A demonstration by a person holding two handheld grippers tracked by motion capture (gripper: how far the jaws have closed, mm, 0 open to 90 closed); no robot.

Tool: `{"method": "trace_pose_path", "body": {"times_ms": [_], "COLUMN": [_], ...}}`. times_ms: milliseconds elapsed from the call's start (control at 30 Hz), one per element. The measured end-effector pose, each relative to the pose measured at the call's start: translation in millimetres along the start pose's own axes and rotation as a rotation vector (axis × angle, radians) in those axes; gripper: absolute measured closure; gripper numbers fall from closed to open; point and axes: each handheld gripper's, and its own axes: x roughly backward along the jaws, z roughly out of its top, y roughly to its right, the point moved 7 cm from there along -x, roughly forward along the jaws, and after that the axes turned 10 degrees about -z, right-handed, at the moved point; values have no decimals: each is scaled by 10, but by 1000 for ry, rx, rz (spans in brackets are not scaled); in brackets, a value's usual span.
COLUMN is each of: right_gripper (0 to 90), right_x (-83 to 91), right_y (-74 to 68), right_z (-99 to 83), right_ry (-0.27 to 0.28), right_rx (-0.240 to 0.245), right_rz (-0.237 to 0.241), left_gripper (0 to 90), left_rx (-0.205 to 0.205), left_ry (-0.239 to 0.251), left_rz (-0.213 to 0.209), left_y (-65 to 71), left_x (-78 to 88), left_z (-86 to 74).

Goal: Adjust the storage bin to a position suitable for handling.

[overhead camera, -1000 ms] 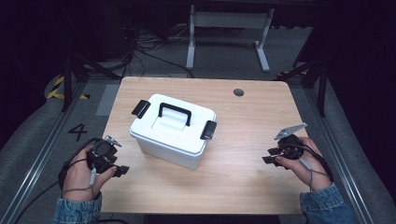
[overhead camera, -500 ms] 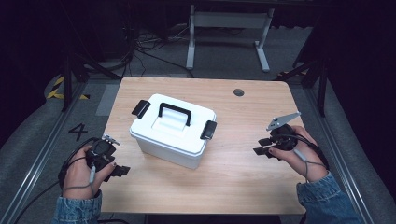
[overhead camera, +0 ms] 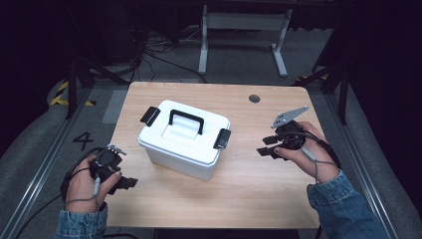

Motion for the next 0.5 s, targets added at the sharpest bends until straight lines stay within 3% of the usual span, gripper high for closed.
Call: {"method": "trace_pose_path", "body": {"times_ms": [267,500], "right_gripper": [502,500], "right_x": [-23,-58], "right_y": [-101,-179], "right_z": [284,595], "right_ry": [19,47], "right_rx": [9,40], "right_rz": [39,42], "left_gripper": [243,243], "left_rx": [-5,-4], "left_ry": [-10,-10], "left_rz": [-3,-4], "left_y": [-7,-13], "left_x": [-19,-21], "left_z": [-5,-10]}}
